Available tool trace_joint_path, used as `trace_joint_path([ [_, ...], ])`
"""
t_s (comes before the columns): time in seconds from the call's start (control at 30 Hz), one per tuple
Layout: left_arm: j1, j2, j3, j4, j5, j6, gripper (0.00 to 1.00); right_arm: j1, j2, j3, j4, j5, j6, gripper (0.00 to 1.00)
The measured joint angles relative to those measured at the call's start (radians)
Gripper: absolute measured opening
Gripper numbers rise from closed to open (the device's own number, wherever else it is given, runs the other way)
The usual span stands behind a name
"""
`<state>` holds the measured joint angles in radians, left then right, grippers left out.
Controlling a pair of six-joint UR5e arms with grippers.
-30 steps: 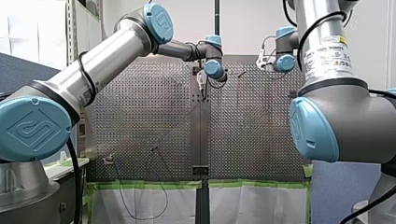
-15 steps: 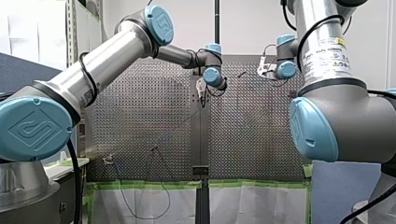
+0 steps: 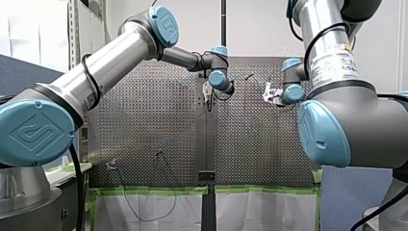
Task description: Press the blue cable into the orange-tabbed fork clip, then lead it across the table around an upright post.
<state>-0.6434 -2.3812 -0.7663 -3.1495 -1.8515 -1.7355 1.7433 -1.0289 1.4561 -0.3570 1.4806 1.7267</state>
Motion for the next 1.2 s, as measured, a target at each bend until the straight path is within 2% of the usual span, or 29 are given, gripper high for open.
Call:
trace_joint_path([
  [0.17,0.0,0.0,0.0,0.001,0.003,-0.007,1.0,-0.001,0.047,0.045,-0.05,-0.001,-0.012,0.0],
  [0.37,0.0,0.0,0.0,0.002,-0.005,-0.01,1.0,-0.013,0.105,0.057,-0.087,0.001,-0.028,0.0],
  [0.57,0.0,0.0,0.0,0.002,-0.008,-0.025,1.0,-0.019,0.16,0.057,-0.113,0.009,-0.019,0.0],
  [0.83,-0.001,0.001,0.0,0.002,-0.01,-0.031,1.0,-0.023,0.233,0.058,-0.144,0.031,-0.018,0.0],
  [0.97,-0.001,0.0,0.0,0.002,-0.011,-0.032,1.0,-0.026,0.275,0.058,-0.17,0.047,-0.019,0.0],
  [1.2,-0.002,0.001,0.0,0.012,-0.018,-0.041,1.0,-0.036,0.347,0.057,-0.218,0.055,-0.018,0.0],
])
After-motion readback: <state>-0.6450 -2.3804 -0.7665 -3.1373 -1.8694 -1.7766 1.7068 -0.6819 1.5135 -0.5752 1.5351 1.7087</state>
